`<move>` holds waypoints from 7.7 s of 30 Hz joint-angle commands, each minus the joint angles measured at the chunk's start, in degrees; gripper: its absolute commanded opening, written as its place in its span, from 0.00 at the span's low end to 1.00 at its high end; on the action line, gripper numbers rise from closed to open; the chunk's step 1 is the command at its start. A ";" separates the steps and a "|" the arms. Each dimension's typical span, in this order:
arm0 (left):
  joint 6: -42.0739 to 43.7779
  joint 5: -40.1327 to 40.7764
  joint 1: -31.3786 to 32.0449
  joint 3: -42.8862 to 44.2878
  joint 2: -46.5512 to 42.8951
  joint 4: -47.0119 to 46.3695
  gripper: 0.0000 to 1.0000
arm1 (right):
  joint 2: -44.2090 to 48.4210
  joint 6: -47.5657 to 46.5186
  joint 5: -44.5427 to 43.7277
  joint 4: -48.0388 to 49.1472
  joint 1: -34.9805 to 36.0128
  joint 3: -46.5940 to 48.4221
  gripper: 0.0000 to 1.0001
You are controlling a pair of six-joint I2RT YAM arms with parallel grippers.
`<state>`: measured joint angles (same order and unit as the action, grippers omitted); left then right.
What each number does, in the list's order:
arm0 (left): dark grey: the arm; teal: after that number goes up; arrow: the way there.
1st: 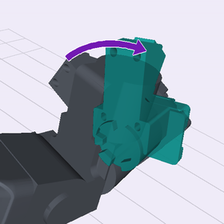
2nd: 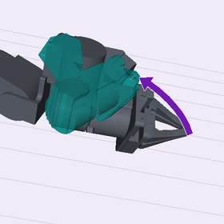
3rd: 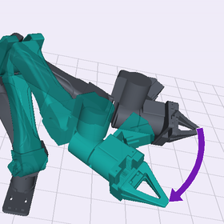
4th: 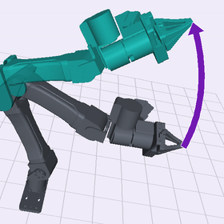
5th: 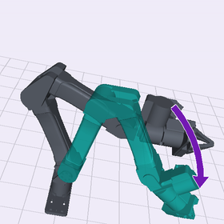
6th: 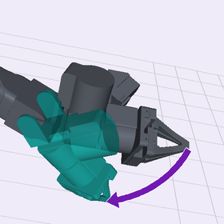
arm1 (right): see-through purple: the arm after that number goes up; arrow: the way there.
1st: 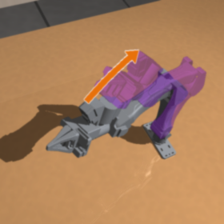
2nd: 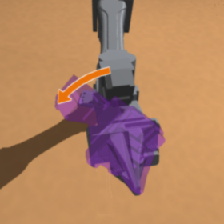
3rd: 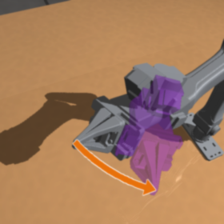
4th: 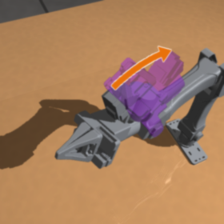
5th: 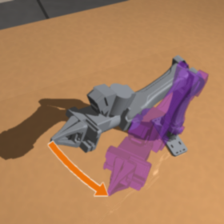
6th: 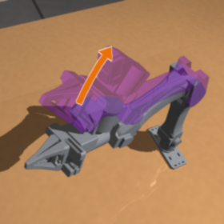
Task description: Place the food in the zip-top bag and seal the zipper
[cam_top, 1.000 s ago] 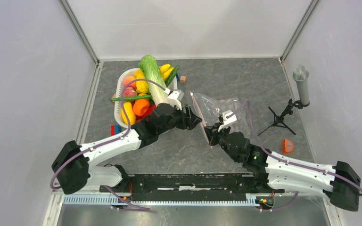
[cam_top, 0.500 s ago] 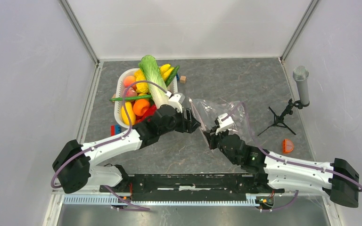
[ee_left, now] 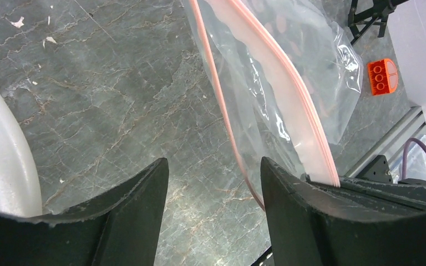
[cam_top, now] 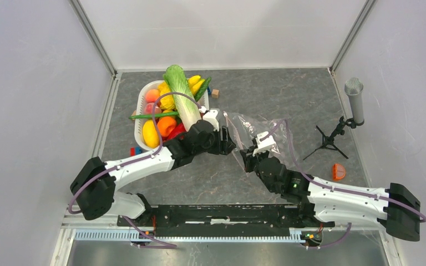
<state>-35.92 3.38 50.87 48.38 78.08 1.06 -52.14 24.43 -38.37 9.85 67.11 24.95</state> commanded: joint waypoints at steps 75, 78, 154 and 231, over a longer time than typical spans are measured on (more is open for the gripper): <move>5.90 -9.18 -4.55 7.51 -11.70 10.09 0.02 | -23.45 -0.72 -18.37 -26.28 1.22 35.46 0.04; 7.81 -4.97 -4.72 8.04 -11.47 13.44 0.02 | -21.89 -1.94 -21.57 -27.55 1.52 35.77 0.00; 11.51 -19.86 -42.25 38.42 19.54 21.58 0.61 | -16.27 -4.62 3.76 -27.89 -12.60 32.38 0.00; 4.82 13.86 -16.95 -8.66 -24.52 -42.55 0.15 | -6.13 21.41 23.46 -3.13 -13.15 22.26 0.00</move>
<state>-34.00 10.26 32.25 36.80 52.58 -39.27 -60.66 40.25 -17.58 -1.58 53.82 50.43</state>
